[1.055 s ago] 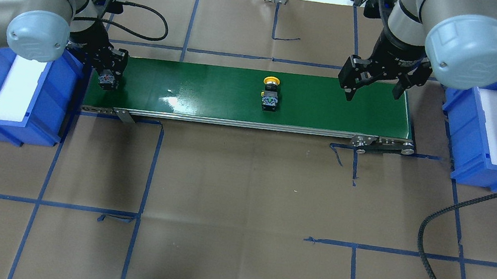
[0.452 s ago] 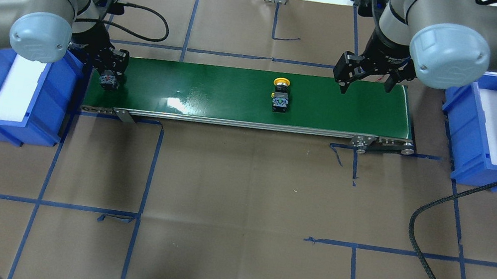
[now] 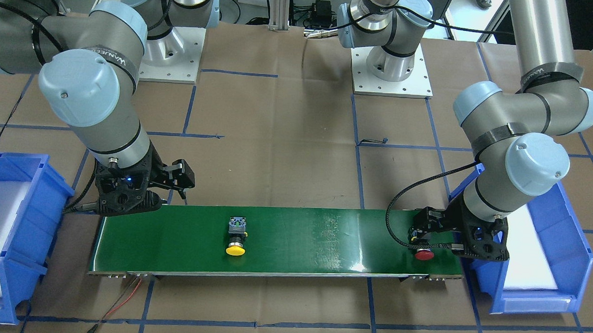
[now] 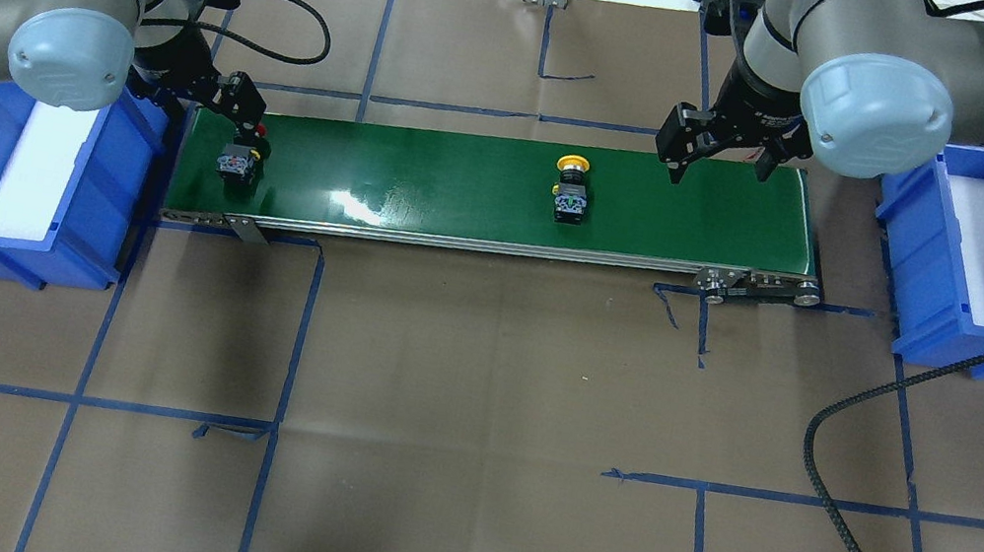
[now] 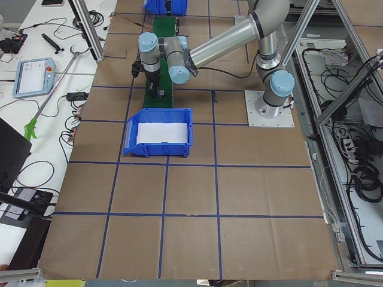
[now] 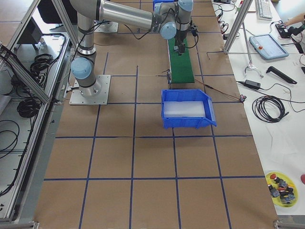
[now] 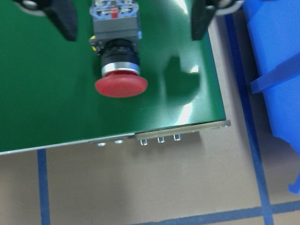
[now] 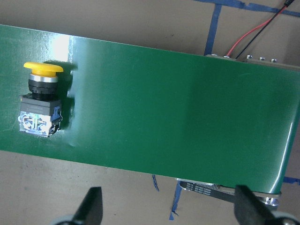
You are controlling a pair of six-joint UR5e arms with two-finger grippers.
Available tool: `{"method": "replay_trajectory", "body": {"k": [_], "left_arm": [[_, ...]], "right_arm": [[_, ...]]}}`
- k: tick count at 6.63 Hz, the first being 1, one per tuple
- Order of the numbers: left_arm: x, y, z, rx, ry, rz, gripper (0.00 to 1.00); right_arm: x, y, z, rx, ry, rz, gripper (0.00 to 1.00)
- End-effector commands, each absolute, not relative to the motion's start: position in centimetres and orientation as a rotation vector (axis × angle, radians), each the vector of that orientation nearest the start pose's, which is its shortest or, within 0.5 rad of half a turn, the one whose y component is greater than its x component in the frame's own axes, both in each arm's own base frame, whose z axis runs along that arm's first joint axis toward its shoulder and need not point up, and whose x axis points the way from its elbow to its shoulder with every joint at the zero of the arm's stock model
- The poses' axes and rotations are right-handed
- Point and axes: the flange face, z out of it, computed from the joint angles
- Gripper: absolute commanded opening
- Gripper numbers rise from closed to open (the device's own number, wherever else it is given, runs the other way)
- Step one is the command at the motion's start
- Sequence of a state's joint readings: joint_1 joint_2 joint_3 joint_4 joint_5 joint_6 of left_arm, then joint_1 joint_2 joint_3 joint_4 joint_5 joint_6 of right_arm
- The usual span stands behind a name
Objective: Transport two buttons from left to right
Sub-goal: 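Release the red button with the left gripper while the right gripper waits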
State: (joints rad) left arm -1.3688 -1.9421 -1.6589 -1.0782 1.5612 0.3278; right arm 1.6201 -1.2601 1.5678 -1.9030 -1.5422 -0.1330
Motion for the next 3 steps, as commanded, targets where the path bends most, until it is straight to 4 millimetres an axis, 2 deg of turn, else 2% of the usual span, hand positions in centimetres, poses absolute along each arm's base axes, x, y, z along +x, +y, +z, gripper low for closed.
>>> {"method": "replay_trajectory", "body": {"k": [1, 2, 3], "left_arm": [[-1.0, -62.1, 32.2, 0.199, 3.117, -0.112, 1.0], [-1.0, -61.8, 33.6, 0.199, 3.123, -0.08, 1.0], [-1.1, -61.7, 33.9, 0.197, 3.124, -0.07, 1.0]], "right_arm": [[16.5, -61.1, 33.4, -0.278, 3.1, -0.078, 1.0], [14.8, -61.2, 33.9, -0.233, 3.101, -0.086, 1.0], [14.8, -61.1, 34.4, -0.233, 3.091, -0.101, 1.0]]}}
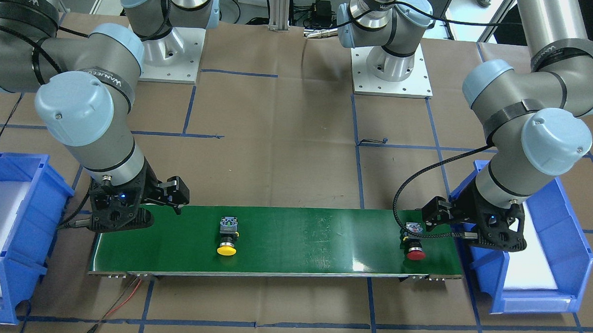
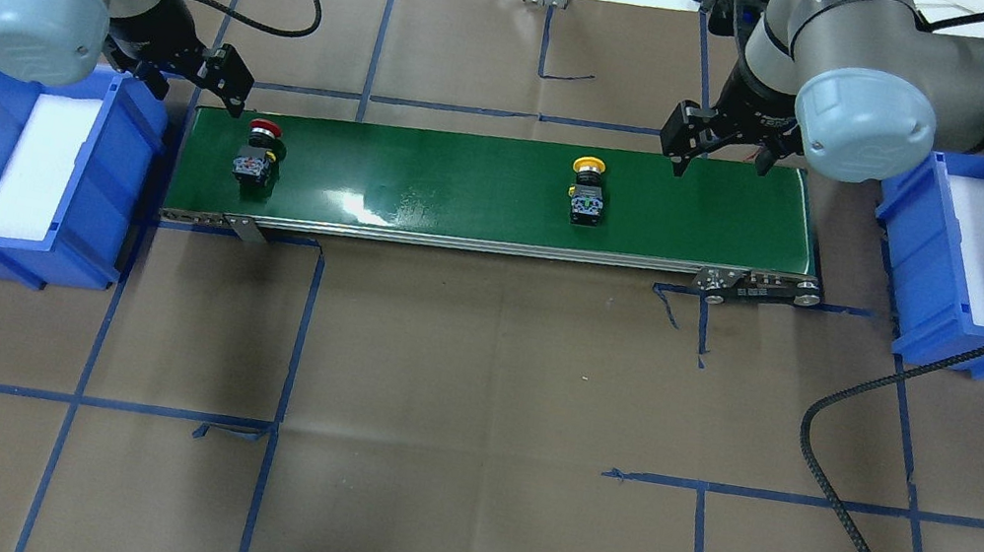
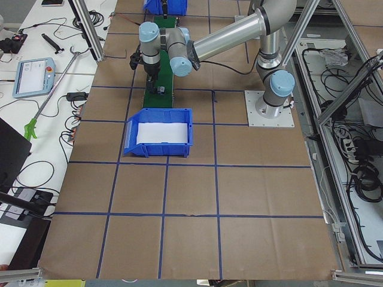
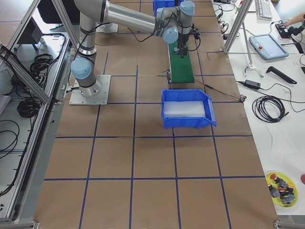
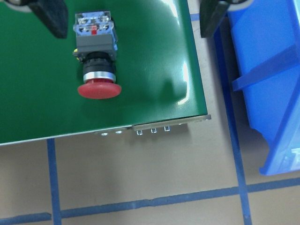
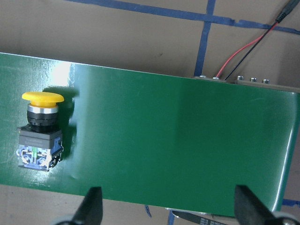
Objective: Transport two buttons from left to right
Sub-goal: 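Release the red button with the left gripper while the right gripper waits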
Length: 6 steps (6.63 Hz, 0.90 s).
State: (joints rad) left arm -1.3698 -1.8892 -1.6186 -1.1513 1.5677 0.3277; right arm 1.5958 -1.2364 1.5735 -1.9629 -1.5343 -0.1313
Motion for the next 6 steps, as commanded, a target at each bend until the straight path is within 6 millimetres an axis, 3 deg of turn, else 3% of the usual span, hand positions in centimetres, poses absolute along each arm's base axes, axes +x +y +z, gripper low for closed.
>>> {"method": "replay_trajectory", "body": {"k": [1, 3, 4, 5, 6], "left_arm": [[-1.0, -61.7, 33.9, 0.199, 3.122, -0.072, 1.0], [-1.4, -60.6, 36.0, 0.189, 3.12, -0.081, 1.0], [-1.9, -58.8, 38.5, 0.128, 3.135, -0.056, 1.0], [-4.7, -56.9, 40.9, 0.073, 3.135, -0.047, 1.0], [-8.3, -55.3, 42.8, 0.05, 3.131, -0.039, 1.0]], "right_arm": [[14.7, -61.0, 34.5, -0.226, 3.097, -0.096, 1.0], [14.8, -61.0, 34.5, -0.142, 3.071, -0.091, 1.0], [14.8, -61.0, 34.5, -0.142, 3.071, -0.091, 1.0], [15.1, -61.4, 34.5, -0.017, 2.938, -0.09, 1.0], [15.1, -61.6, 34.4, 0.048, 2.932, -0.09, 1.0]]}}
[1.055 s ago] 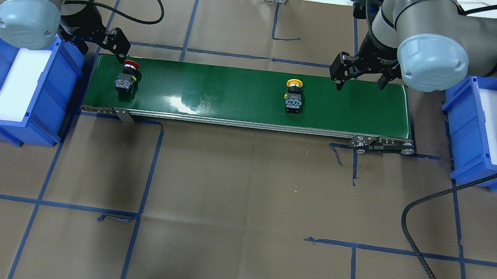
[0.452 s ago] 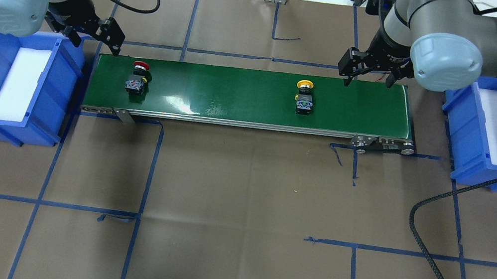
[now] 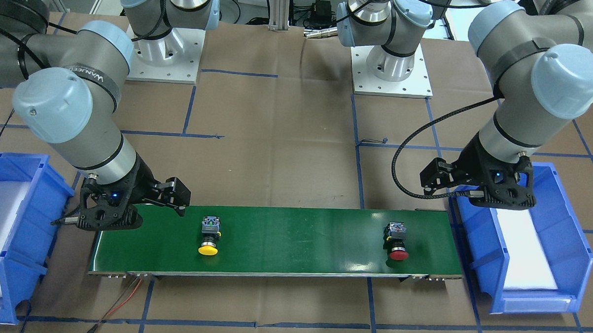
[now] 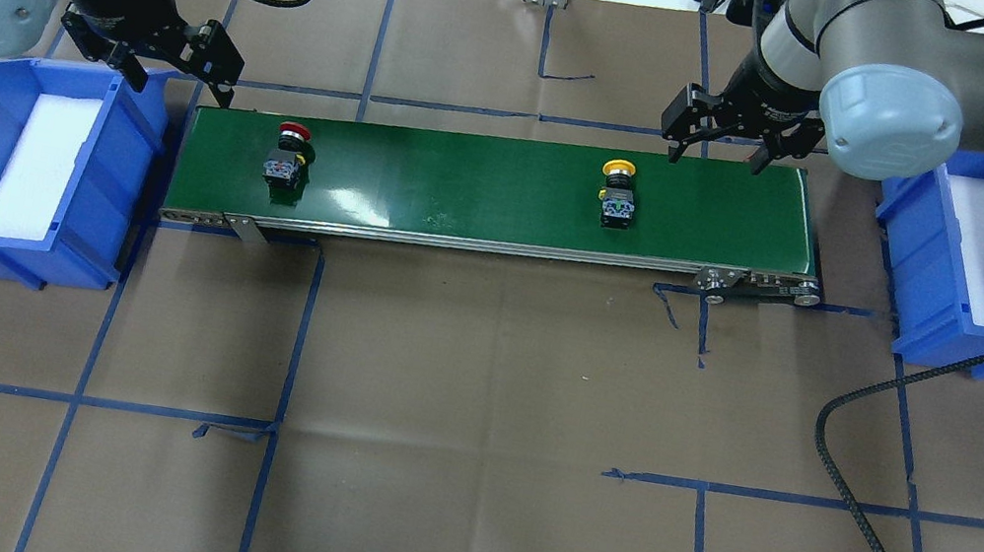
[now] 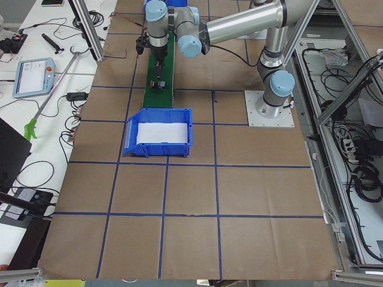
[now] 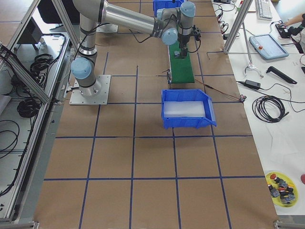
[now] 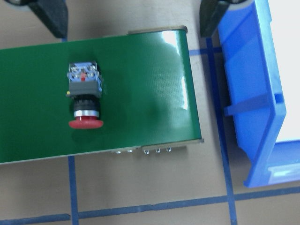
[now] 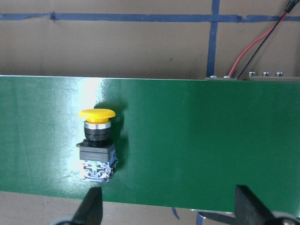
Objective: Transport two buttons from left to right
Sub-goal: 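Release the red button with the left gripper while the right gripper waits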
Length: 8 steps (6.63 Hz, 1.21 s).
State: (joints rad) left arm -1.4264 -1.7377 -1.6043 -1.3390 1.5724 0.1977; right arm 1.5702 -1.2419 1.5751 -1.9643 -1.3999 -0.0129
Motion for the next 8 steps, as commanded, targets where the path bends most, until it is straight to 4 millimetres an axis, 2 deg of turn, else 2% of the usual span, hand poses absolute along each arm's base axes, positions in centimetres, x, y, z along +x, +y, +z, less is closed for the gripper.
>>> {"method": "replay_trajectory", "body": {"k": [1, 2, 3, 4, 7, 8], "left_arm": [[-10.0, -53.9, 44.6, 0.003, 3.135, -0.016, 1.0], [-10.4, -52.9, 45.7, -0.024, 3.141, -0.017, 1.0], [-11.0, -52.2, 45.6, -0.007, 3.14, -0.012, 1.0], [-11.1, -51.9, 45.6, -0.007, 3.138, -0.014, 1.0], [-11.2, -51.3, 46.0, -0.007, 3.138, -0.026, 1.0], [-11.3, -51.2, 46.0, -0.005, 3.138, -0.026, 1.0]], "right_arm": [[15.1, -61.6, 34.4, 0.049, 2.932, -0.09, 1.0], [15.1, -61.6, 34.4, 0.049, 2.932, -0.09, 1.0], [15.2, -62.1, 32.4, 0.049, 2.936, -0.048, 1.0], [15.1, -62.2, 31.8, 0.048, 2.94, -0.034, 1.0], [14.9, -63.2, 26.9, 0.045, 2.974, 0.078, 1.0], [14.8, -63.3, 26.6, 0.048, 2.98, 0.085, 1.0]]}}
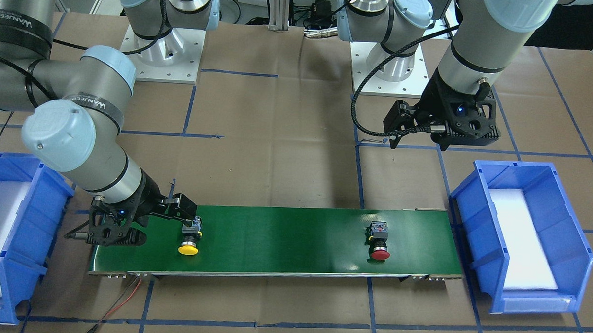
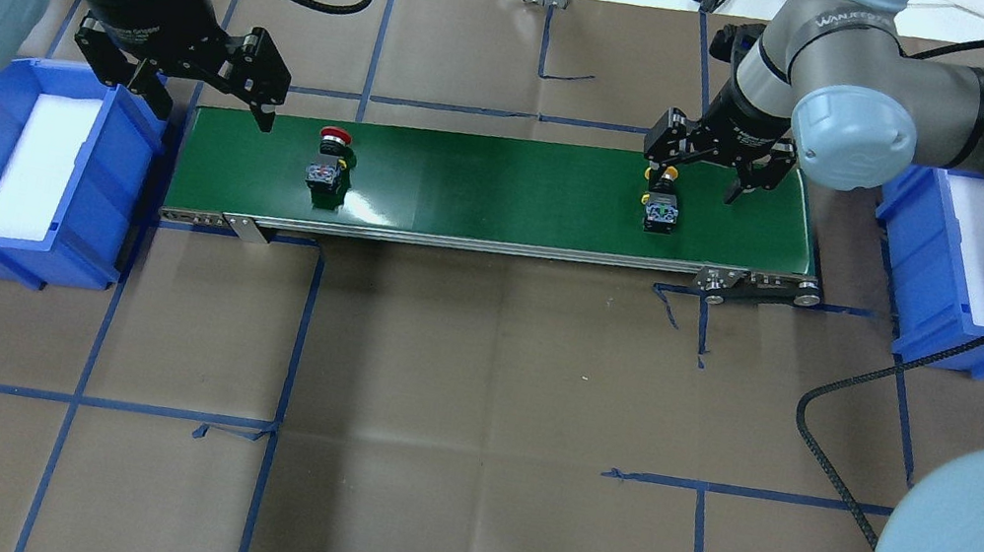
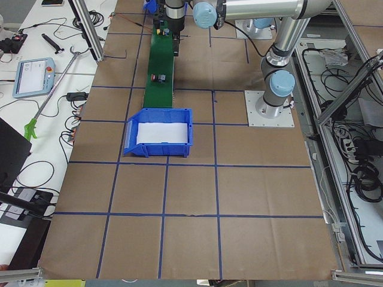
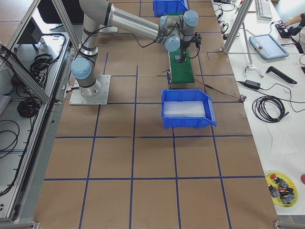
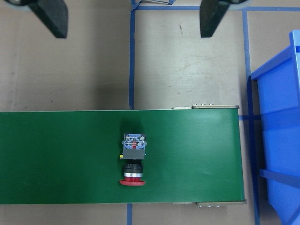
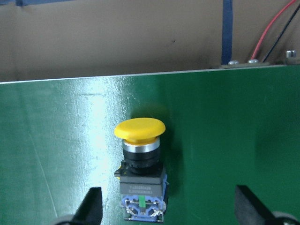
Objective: Transport two buttons from left to right
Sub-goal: 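Grasp the yellow button at the belt's far end with the right gripper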
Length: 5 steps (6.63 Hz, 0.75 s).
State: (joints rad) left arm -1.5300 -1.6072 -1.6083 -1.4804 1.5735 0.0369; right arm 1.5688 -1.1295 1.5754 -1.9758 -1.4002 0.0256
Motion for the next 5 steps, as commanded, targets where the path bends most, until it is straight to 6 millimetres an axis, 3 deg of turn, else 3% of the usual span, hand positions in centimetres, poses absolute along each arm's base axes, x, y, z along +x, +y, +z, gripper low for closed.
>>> {"method": "replay_trajectory", "body": {"k": [1, 3, 4, 5], "left_arm": [[-11.28, -51.22, 45.97, -0.005, 3.139, -0.024, 1.0], [-11.27, -51.18, 46.01, -0.002, 3.138, -0.029, 1.0], [-11.27, -51.18, 46.01, -0.002, 3.138, -0.029, 1.0], [-11.19, -51.2, 46.01, -0.005, 3.138, -0.029, 1.0]], "right_arm": [[14.79, -63.36, 25.47, 0.048, 2.983, 0.117, 1.0], [14.8, -63.41, 25.17, 0.058, 2.982, 0.125, 0.99], [14.78, -63.48, 24.59, 0.052, 2.983, 0.138, 0.92], [14.78, -63.48, 24.58, 0.052, 2.983, 0.138, 0.92]]}}
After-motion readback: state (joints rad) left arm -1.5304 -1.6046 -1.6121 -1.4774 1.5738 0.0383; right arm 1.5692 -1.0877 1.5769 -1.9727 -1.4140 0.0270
